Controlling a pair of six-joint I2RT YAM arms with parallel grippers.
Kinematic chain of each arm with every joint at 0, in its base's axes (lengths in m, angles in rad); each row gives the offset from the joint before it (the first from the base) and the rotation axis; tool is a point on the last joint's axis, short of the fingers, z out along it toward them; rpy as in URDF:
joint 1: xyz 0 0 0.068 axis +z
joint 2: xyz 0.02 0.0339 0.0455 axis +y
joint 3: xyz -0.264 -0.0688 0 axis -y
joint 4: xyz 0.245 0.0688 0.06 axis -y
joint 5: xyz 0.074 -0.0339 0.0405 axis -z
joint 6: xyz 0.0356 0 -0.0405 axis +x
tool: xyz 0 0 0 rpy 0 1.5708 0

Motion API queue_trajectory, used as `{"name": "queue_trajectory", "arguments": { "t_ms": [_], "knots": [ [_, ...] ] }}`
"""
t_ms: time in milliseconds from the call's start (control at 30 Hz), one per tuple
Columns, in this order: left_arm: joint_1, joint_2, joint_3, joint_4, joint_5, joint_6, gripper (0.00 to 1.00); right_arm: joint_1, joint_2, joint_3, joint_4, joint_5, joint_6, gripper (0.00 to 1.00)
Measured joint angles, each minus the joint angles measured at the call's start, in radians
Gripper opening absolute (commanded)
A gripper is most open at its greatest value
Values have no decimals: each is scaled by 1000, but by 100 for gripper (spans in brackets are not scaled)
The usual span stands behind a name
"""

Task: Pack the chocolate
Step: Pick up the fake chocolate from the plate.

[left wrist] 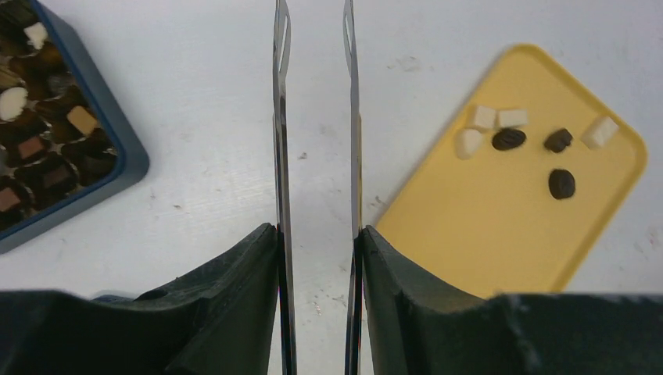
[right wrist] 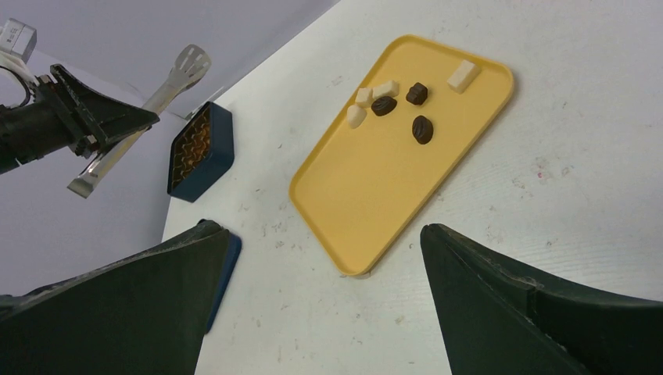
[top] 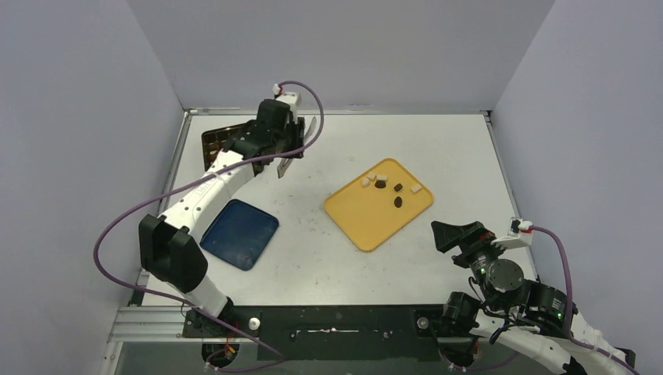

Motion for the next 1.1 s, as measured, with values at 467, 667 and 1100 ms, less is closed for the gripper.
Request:
{"name": "queue_trajectory", "arguments": {
  "t_ms": [467,667,1100],
  "knots": [
    [-467,-45,-179,110,-89,-65,38,5,0,0,-14,7,11,100],
    [-576,13,-219,189,-132,-100,38,5,0,0,-15,10,19,100],
    [-636,204,-207,303,-155,-119,41,6,0,0,-20,14,26,100]
  ]
}}
